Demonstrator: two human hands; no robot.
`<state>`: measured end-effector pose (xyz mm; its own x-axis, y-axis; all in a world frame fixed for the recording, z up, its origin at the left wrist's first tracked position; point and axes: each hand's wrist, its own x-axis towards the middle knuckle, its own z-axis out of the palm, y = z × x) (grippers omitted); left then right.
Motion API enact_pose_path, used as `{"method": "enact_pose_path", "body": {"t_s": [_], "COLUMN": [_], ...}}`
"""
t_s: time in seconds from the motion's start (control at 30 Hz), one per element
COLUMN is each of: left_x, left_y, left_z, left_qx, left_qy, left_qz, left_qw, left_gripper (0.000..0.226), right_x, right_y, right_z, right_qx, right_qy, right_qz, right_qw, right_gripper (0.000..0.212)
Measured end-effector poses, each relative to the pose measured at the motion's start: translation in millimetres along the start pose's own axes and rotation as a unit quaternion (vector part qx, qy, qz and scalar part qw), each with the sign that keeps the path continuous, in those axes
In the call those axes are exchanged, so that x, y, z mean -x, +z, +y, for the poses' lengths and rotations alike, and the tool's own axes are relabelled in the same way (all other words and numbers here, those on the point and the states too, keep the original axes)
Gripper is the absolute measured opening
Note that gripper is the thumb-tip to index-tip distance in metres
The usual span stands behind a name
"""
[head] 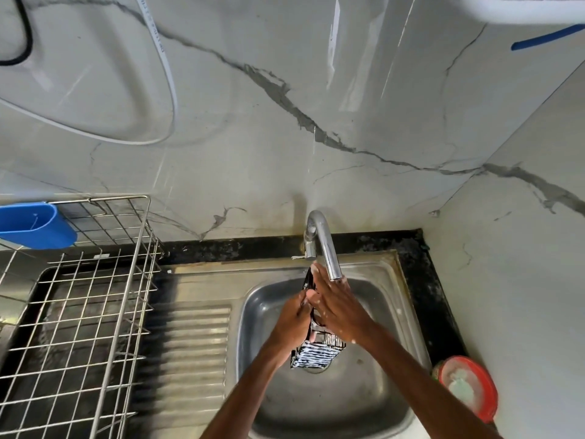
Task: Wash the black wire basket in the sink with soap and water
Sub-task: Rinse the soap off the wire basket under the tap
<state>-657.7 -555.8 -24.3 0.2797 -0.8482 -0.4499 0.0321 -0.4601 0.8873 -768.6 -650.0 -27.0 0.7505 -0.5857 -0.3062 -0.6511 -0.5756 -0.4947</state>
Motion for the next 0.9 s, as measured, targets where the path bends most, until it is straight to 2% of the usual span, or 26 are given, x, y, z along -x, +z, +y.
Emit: {"method": "enact_pose_path", "body": {"t_s": [0.07,0.1,0.17,0.2,0.23,0.3,0.37,0.43,0.5,0.6,0.63,0.67,0.7,0.77,0.9], "left_x": [3.6,4.6,3.3,3.4,3.2,1.3,0.6,-0.9,1.0,3.0,2.4,0.8,-1.5,-4.6,-3.5], "left_y": [0.6,0.0,-1.7,-3.6,-5.4,-13.3,-19.6,-20.7,-19.6,-18.5,-18.8,-20.2,-21.7,-24.5,-26.0], "left_z": [0.8,1.9,1.9,2.9,4.0,-1.2,-3.0,-7.2,-3.8,-1.4,-1.7,-2.1,-3.4,-5.1,-7.6], "left_qx": [0.001,0.005,0.009,0.017,0.038,0.066,0.049,0.028,0.011,0.008,0.012,0.018,0.02,0.024,0.03], "left_qy": [-0.001,-0.009,-0.017,-0.01,-0.001,0.016,0.025,0.018,0.008,-0.002,-0.002,-0.003,0.003,0.007,0.005], "left_qz": [-0.016,-0.018,-0.013,-0.006,0.007,0.032,0.037,0.026,0.032,0.004,0.005,0.009,0.019,0.033,0.025], "left_qw": [1.0,1.0,1.0,1.0,0.999,0.997,0.998,0.999,0.999,1.0,1.0,1.0,1.0,0.999,0.999], "left_gripper": [0.031,0.031,0.034,0.039,0.042,0.025,0.016,0.021,0.029,0.028,0.028,0.029,0.033,0.036,0.026], "right_x": [-18.6,-25.7,-30.9,-28.2,-21.5,-1.0,14.1,6.3,-10.8,-38.7,-36.6,-30.9,-19.6,3.3,26.7], "right_y": [-15.1,-15.9,-14.4,-8.1,-0.2,20.0,25.3,19.6,1.2,-4.4,-11.5,-13.8,-12.2,8.5,23.0], "right_z": [-0.4,-1.8,-9.0,-13.7,-20.5,-37.3,-48.9,-46.3,-36.2,-13.7,-19.3,-28.5,-38.9,-47.9,-40.1], "right_qx": [-0.048,-0.049,0.026,0.049,0.028,-0.025,-0.038,-0.041,-0.036,-0.084,-0.124,-0.1,-0.064,-0.044,-0.029], "right_qy": [0.053,0.047,0.009,0.005,0.006,-0.015,-0.046,-0.058,-0.039,-0.037,-0.004,0.024,0.035,0.005,-0.007], "right_qz": [-0.015,0.018,0.024,0.027,0.024,0.034,0.037,0.052,0.043,0.054,0.024,0.034,0.054,0.093,0.059], "right_qw": [0.997,0.997,0.999,0.998,0.999,0.999,0.998,0.996,0.998,0.994,0.992,0.994,0.996,0.995,0.998], "right_gripper": [0.062,0.06,0.077,0.077,0.083,0.097,0.083,0.074,0.074,0.106,0.099,0.084,0.082,0.091,0.093]}}
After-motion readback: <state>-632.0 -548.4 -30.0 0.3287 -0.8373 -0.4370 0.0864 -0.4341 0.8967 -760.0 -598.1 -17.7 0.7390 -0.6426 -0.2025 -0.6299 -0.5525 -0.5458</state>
